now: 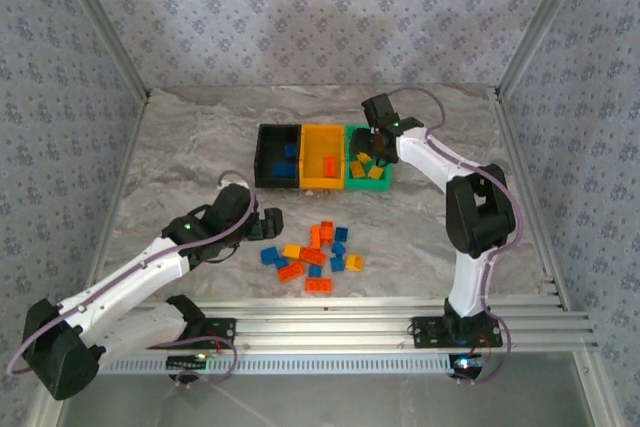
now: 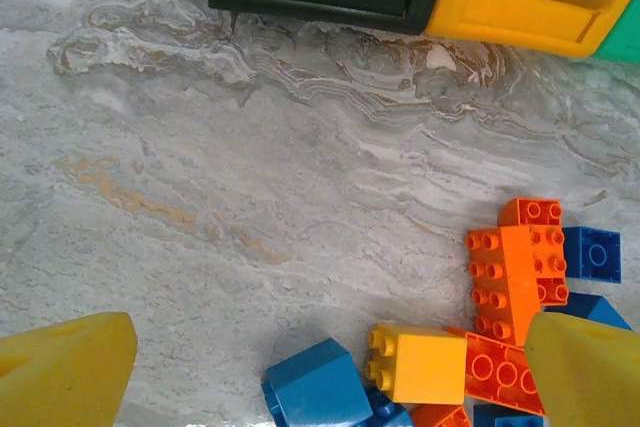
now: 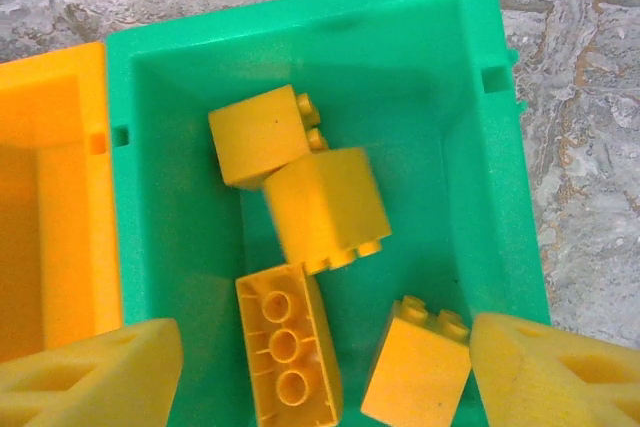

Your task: Sort the legos into containers by color

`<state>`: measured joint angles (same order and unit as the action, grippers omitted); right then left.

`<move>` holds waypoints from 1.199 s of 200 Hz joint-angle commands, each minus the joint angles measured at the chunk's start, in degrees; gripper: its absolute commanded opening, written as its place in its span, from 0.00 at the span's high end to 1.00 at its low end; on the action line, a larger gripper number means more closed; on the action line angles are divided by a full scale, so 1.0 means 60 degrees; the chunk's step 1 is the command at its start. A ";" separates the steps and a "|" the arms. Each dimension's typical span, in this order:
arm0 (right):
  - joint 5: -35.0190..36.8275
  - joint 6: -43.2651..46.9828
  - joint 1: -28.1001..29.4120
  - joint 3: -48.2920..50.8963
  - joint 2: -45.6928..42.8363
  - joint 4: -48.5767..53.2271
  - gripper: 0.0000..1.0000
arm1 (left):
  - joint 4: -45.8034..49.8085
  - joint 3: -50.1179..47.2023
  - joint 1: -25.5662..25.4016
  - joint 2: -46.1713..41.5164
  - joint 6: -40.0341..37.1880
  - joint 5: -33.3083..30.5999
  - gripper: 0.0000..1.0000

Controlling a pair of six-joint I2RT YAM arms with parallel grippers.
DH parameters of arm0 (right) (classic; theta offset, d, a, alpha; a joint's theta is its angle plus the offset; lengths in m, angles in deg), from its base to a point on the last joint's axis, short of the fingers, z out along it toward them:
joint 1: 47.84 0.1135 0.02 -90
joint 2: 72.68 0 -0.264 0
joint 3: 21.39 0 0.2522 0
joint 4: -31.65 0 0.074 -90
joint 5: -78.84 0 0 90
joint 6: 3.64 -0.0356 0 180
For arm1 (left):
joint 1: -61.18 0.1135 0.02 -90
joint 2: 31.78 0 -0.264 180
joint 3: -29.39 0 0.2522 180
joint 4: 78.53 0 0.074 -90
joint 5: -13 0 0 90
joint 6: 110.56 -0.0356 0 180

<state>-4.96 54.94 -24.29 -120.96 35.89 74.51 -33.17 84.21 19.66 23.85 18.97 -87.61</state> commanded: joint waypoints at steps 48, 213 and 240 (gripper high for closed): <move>-0.0122 -0.0091 0.0500 0.1885 -0.2259 -0.0503 0.21 | 0.0458 -0.0454 -0.0109 0.1308 -0.0002 0.1719 0.13; -0.0164 -0.0256 0.0336 0.2830 -0.3148 -0.0792 0.21 | -0.0781 -0.1096 -0.0156 0.2747 0.0163 0.1819 0.56; -0.0182 -0.0314 0.0310 0.3308 -0.3373 -0.0872 0.21 | -0.0231 -0.0609 0.0075 0.2200 0.0036 0.1611 0.63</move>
<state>-6.01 54.22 -21.99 -102.68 18.19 69.55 -37.57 76.93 18.79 40.38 20.02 -76.57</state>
